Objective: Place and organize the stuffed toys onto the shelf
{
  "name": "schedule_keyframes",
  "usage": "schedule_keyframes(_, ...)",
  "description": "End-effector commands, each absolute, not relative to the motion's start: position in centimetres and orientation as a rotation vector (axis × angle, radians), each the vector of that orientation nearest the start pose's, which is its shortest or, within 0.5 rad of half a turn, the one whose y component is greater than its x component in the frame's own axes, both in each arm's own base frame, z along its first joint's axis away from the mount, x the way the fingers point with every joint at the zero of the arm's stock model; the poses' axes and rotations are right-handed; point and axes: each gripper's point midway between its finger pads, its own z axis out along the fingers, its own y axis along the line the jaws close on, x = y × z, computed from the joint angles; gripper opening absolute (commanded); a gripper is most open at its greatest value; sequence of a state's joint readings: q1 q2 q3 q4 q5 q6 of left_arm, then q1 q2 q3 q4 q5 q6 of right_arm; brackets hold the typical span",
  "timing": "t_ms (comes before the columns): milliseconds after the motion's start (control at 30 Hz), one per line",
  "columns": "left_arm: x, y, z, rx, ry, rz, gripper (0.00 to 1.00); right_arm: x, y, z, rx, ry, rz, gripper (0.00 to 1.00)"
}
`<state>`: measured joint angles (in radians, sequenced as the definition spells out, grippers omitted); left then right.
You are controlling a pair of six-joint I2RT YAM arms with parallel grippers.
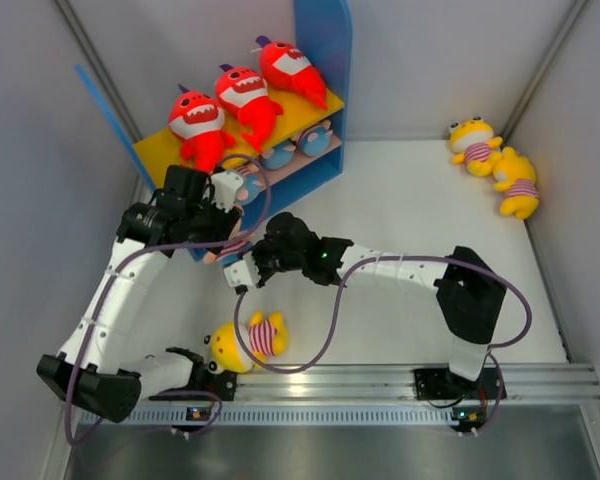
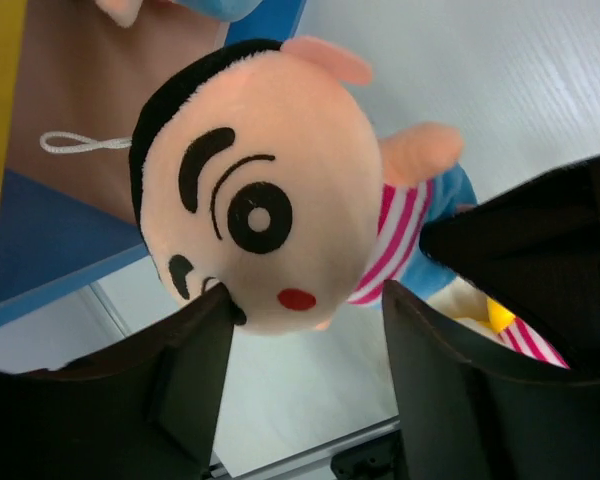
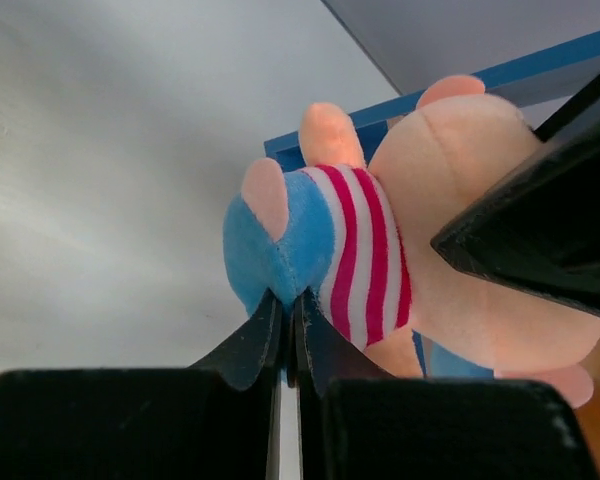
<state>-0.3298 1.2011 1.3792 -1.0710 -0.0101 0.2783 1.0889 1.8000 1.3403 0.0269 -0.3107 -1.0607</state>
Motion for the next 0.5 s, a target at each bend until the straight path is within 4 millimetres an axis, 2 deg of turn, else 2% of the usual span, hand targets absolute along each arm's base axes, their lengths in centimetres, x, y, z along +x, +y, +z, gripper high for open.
schedule_keyframes(0,25.8,-8.0,27.6,0.735,2.254,-0.036,0.67,23.9,49.7,25.1,-1.816,0.656,0.260,0.00)
schedule_keyframes(67,26.0,-6.9,28.3,0.705,2.241,0.036,0.79,24.2,49.8,25.9,-1.854,0.627,0.229,0.00)
schedule_keyframes(100,26.1,-6.3,28.7,0.683,2.235,0.080,0.80,24.2,49.5,25.2,-1.899,0.640,0.220,0.00)
schedule_keyframes(167,26.1,-5.6,29.7,0.664,2.216,0.121,0.83,24.6,49.5,25.2,-1.928,0.626,0.181,0.00)
schedule_keyframes(200,25.8,-5.3,30.4,0.656,2.198,0.131,0.86,24.9,49.8,25.5,-1.928,0.622,0.170,0.00)
schedule_keyframes(233,25.7,-5.0,31.1,0.645,2.185,0.148,0.91,24.9,49.6,25.1,-1.962,0.623,0.163,0.00)
schedule_keyframes(267,25.5,-4.8,31.7,0.647,2.168,0.159,0.94,24.9,49.9,26.0,-1.960,0.608,0.161,0.00)
schedule_keyframes(333,25.3,-4.0,32.9,0.620,2.144,0.203,0.95,25.5,50.1,25.4,-1.982,0.628,0.141,0.00)
schedule_keyframes(467,25.2,-2.5,35.0,0.584,2.091,0.292,0.96,26.6,50.3,26.7,-1.904,0.655,0.076,0.00)
